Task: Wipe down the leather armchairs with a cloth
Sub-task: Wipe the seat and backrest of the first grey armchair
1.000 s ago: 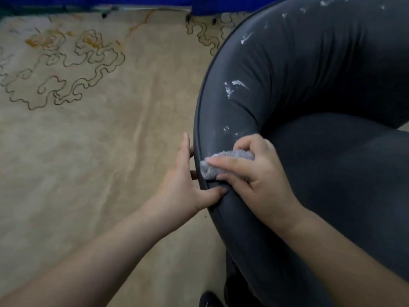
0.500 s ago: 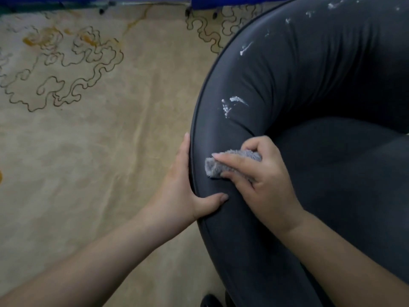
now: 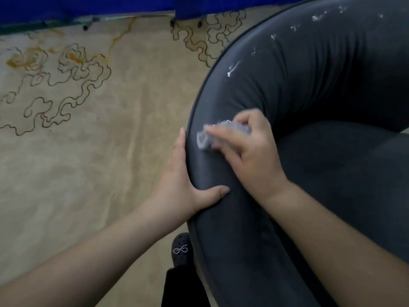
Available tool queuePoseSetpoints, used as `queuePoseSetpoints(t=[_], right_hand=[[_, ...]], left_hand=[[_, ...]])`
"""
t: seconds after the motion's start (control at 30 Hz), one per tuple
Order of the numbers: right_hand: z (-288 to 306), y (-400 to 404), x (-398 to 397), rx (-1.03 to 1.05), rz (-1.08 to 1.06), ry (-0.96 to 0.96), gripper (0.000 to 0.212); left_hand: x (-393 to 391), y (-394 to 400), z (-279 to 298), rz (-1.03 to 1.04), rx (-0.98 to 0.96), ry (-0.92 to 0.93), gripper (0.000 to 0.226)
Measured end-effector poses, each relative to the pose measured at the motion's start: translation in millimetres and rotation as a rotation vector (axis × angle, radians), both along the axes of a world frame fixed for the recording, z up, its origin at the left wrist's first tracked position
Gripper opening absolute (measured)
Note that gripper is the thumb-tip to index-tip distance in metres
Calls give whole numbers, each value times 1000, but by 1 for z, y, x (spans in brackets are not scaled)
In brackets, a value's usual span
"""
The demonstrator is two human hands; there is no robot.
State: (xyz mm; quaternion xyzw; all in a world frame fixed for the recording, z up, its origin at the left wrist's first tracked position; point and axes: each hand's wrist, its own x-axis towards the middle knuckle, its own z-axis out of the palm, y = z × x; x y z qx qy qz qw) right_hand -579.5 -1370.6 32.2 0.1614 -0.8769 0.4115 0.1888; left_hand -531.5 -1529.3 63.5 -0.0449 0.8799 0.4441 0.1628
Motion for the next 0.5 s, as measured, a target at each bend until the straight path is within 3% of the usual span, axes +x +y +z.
queuePoseSetpoints(t=[0.1, 0.23, 0.3, 0.5], right_hand=[[6, -2, -49, -75, -169, -103, 29], [-5, -1, -10, -288, -148, -182, 31], [-11, -1, 12, -294, -156, -206, 32], [-1, -4, -43, -454, -415, -320, 30]], left_hand=[[-25, -4, 0, -82, -6, 45, 128], [-52, -13, 3, -173, 0, 51, 129], [-64, -17, 5, -224, 10, 43, 130], [-102, -24, 3, -367, 26, 48, 134]])
